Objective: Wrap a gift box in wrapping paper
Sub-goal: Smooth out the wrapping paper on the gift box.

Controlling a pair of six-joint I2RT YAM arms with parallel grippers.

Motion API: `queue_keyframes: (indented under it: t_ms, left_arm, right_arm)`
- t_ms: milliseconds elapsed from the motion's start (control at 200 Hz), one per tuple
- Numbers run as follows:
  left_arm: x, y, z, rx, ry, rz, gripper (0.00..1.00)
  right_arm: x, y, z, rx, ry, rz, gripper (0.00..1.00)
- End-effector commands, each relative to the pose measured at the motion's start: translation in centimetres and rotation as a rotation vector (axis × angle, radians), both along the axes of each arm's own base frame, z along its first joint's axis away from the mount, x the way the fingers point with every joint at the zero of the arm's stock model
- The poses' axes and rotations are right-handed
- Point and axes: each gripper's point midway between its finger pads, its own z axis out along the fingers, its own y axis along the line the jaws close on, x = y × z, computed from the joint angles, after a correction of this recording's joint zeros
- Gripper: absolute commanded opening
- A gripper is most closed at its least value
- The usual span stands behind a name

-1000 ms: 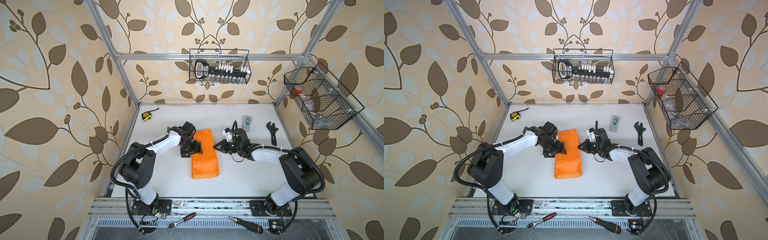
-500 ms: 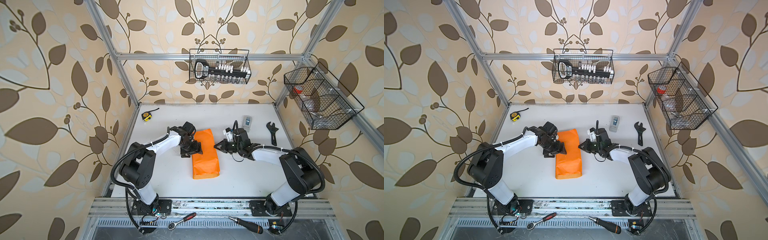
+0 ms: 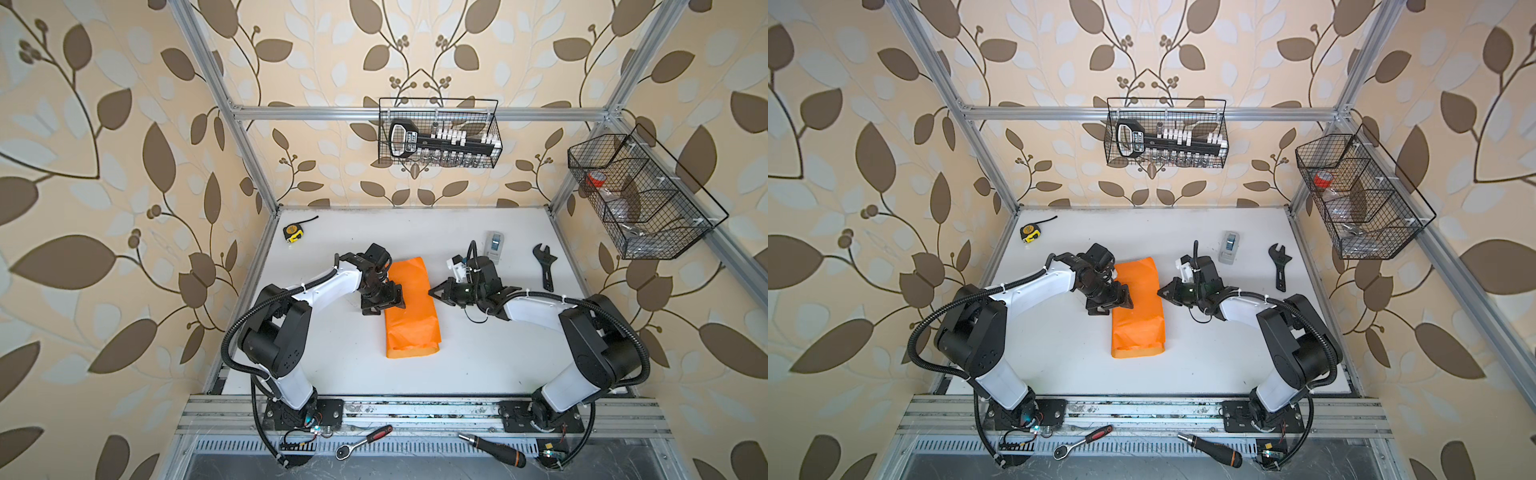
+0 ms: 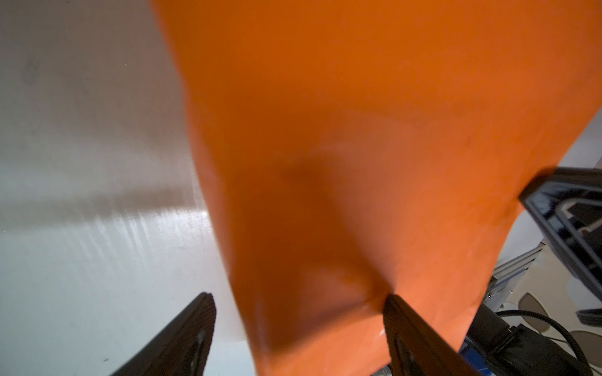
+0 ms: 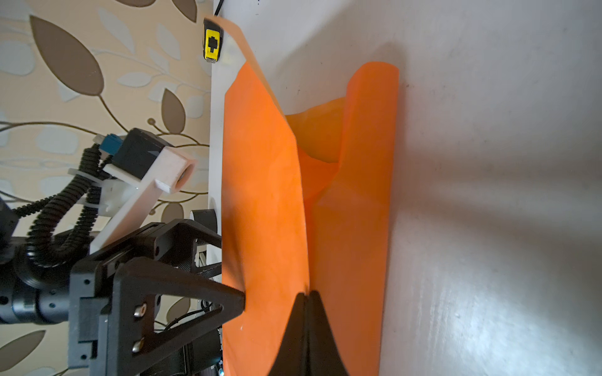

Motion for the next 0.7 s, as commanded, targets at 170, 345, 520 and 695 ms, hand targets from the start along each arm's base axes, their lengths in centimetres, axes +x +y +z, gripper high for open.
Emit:
queue_keyframes:
  t_ms: [170,345,520,695]
  left_arm:
    - [0.6,-0.3,1.8,-0.012,-0.051,-0.012,0.84]
    - [0.5,-0.2,1.4,-0.008,-0.044,-0.012,0.8]
    - [0.3,-0.1,0.9,0.0,-0.033,-0.015,0.75]
    - [-0.1,0.2,0.4,0.009,-0.021,-0.016,0.72]
  right_arm:
    - [-0.4,-0.6,-1.1,-0.016,0.007,-0.006,0.0]
    - [-0.6,-0.6,-1.4,-0.018,0.012,-0.006,0.0]
    - [-0.6,-0.5,-1.6,-0.015,0.015,-0.002,0.0]
    - [-0.4,-0.8,-1.3,-0.017,0.013,-0.008,0.0]
